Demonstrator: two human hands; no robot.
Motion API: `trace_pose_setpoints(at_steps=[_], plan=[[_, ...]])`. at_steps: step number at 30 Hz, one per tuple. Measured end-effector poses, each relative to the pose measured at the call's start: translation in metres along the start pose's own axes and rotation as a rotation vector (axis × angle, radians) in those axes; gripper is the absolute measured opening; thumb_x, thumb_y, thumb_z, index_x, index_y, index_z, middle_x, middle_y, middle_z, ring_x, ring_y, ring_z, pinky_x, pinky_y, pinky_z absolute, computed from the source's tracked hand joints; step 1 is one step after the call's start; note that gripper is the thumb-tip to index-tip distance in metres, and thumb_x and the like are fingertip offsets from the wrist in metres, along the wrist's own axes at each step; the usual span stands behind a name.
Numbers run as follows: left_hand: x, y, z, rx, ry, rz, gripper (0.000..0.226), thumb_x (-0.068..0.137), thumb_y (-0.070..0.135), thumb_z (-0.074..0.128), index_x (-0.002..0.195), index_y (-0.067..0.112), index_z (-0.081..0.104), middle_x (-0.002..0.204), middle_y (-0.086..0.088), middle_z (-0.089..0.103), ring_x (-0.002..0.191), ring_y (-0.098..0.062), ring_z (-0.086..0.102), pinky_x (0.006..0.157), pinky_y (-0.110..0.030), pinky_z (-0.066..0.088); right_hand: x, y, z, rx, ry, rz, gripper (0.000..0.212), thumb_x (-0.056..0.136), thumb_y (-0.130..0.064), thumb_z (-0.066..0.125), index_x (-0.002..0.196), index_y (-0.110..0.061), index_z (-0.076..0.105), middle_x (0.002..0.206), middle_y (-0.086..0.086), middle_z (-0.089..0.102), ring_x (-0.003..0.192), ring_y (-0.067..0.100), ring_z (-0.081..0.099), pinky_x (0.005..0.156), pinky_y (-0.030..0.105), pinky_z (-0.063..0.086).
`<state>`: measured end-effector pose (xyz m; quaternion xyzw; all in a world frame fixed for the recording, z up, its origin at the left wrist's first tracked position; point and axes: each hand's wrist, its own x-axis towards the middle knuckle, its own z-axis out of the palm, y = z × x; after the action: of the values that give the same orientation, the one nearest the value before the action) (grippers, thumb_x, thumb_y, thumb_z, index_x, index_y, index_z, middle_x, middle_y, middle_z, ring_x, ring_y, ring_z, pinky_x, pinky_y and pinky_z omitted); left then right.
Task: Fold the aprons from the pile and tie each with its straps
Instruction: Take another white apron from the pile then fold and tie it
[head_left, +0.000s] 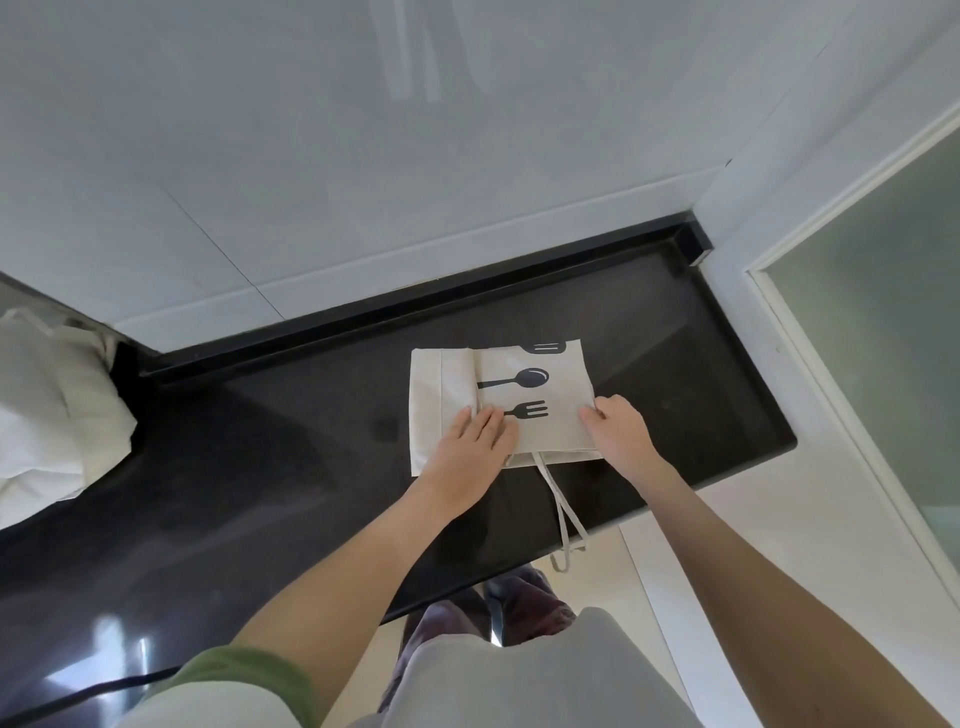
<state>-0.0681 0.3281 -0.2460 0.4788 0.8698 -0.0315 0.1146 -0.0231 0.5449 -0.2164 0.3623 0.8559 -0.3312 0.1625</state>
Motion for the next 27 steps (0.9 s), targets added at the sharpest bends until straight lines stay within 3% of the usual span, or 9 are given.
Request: trace_pose_setpoints(at_steps=[1,3,7,11,16,18,21,24,27], plan=[[0.001,0.001,-0.002,-0.018,0.012,0.003,0.051,0.084,0.018,0.073,0.131,0.009,0.054,0.14,-0.019,0.051,0.131,-0.033,0.048,0.108,-0.044,0.036,-0.001,-0.001,-0.001,0.031,-0.008,0.013,0.026,0.101,-0.026,0.042,0.097,-0.002,0.053,0.096,0.008,0.047,0.089,0.018,0.05,0.078,0.028,0.037],[0.003,0.001,-0.006,-0.046,0.057,0.014,0.046,0.07,0.014,0.085,0.11,0.009,0.064,0.128,-0.02,0.06,0.119,-0.035,0.058,0.098,-0.044,0.047,-0.002,-0.001,-0.003,0.057,-0.035,0.021,0.032,0.102,-0.027,0.042,0.102,0.002,0.056,0.1,0.009,0.047,0.09,0.018,0.05,0.081,0.03,0.039],[0.006,0.003,-0.012,-0.052,0.165,0.057,0.038,0.064,0.015,0.087,0.098,0.009,0.071,0.116,-0.014,0.067,0.112,-0.03,0.063,0.096,-0.043,0.05,-0.005,0.004,-0.011,0.086,-0.124,0.017,0.032,0.101,-0.032,0.043,0.09,-0.006,0.059,0.09,0.007,0.057,0.087,0.021,0.055,0.078,0.032,0.042],[0.011,0.002,-0.013,-0.063,0.25,0.108,0.034,0.067,0.01,0.083,0.099,0.005,0.073,0.117,-0.014,0.067,0.114,-0.029,0.062,0.097,-0.042,0.05,-0.006,0.009,-0.015,0.163,-0.232,-0.028,0.026,0.096,-0.034,0.056,0.112,-0.013,0.059,0.108,0.002,0.059,0.099,0.016,0.057,0.087,0.03,0.048],[0.013,-0.001,-0.012,-0.099,0.237,0.137,0.041,0.072,0.011,0.08,0.111,0.003,0.07,0.124,-0.014,0.065,0.118,-0.029,0.06,0.102,-0.039,0.043,-0.005,0.006,-0.017,-0.004,-0.003,-0.106,0.027,0.095,-0.026,0.058,0.11,-0.005,0.064,0.114,-0.002,0.042,0.114,0.02,0.04,0.097,0.032,0.039],[0.01,0.0,-0.017,-0.154,0.187,0.135,0.045,0.08,0.008,0.071,0.123,0.001,0.061,0.137,-0.015,0.055,0.13,-0.029,0.049,0.112,-0.036,0.029,-0.006,0.005,-0.02,0.083,-0.021,-0.112,0.026,0.096,-0.024,0.056,0.107,-0.002,0.065,0.11,0.002,0.052,0.111,0.023,0.049,0.097,0.037,0.044],[0.008,0.002,-0.02,-0.345,0.088,0.123,0.062,0.089,0.006,0.055,0.146,0.008,0.032,0.16,-0.007,0.018,0.148,-0.021,0.013,0.117,-0.026,-0.001,-0.012,0.001,-0.025,0.259,-0.07,-0.094,0.024,0.098,-0.023,0.052,0.103,-0.004,0.065,0.101,0.009,0.065,0.098,0.025,0.061,0.09,0.041,0.049],[0.01,-0.001,-0.021,-0.457,0.024,0.077,0.079,0.091,0.021,0.058,0.154,0.015,0.01,0.162,0.002,-0.004,0.148,-0.014,-0.005,0.117,-0.024,-0.001,-0.012,-0.001,-0.028,0.32,-0.09,-0.077,0.02,0.099,-0.023,0.05,0.1,-0.007,0.063,0.099,0.007,0.065,0.096,0.024,0.061,0.084,0.033,0.049],[0.014,-0.003,-0.016,-0.313,-0.022,0.096,0.068,0.103,0.032,0.037,0.154,0.014,-0.004,0.161,-0.001,-0.013,0.146,-0.014,-0.017,0.114,-0.023,-0.012,-0.009,-0.001,-0.026,0.305,-0.139,-0.042,0.02,0.1,-0.024,0.05,0.104,-0.008,0.061,0.104,0.007,0.064,0.097,0.022,0.061,0.085,0.033,0.05]])
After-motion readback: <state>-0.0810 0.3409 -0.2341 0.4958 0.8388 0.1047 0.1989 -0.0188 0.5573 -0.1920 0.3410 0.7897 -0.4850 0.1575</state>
